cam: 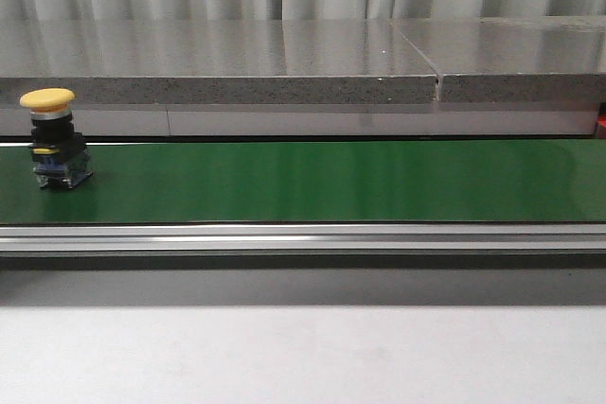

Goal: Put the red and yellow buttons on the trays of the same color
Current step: 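Place the red button on the belt and open the left gripper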

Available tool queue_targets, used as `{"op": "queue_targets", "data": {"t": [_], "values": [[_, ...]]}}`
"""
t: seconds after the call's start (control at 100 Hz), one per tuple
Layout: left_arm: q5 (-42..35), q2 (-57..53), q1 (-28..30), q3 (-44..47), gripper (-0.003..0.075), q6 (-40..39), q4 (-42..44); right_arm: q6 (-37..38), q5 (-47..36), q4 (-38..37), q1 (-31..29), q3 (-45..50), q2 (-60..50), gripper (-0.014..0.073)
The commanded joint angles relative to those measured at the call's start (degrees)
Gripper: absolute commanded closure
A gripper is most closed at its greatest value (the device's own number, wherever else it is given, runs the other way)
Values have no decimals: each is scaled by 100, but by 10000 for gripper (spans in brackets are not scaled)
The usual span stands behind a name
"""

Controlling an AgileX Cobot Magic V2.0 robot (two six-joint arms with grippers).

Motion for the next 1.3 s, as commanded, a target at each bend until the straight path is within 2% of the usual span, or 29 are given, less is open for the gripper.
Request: {"op": "queue_targets", "data": {"t": [0.0, 0.12, 0.24, 0.38, 0.67, 0.91, 1.03, 1.1, 1.22, 1.29], "values": [[-4, -527, 0, -58, 535, 262, -41, -43, -397, -8, -4, -132, 36, 661], [-157, -925, 0, 275, 535, 358, -157, -43, -397, -8, -4, -132, 36, 661], [-401, -1362, 0, 761, 535, 669, -637, -43, -397, -8, -4, -132, 36, 661], [-634, -1733, -166, 1146, 535, 720, -698, -43, -397, -8, -4, -132, 36, 661], [-635, -1728, -799, 1176, 535, 723, -688, -43, -397, -8, -4, -132, 36, 661], [-530, -1428, -860, 1176, 524, 723, -688, -43, -397, -8, -4, -132, 36, 661], [-519, -1309, -860, 1176, 469, 723, -738, -43, -397, -8, -4, -132, 36, 661], [-515, -1266, -860, 1176, 412, 723, -738, -43, -397, -8, -4, -132, 36, 661], [-567, -1277, -860, 1163, 223, 723, -752, -43, -397, -8, -4, -132, 36, 661], [-685, -1302, -860, 1163, 162, 745, -821, -43, -397, -8, -4, -132, 36, 661]]}}
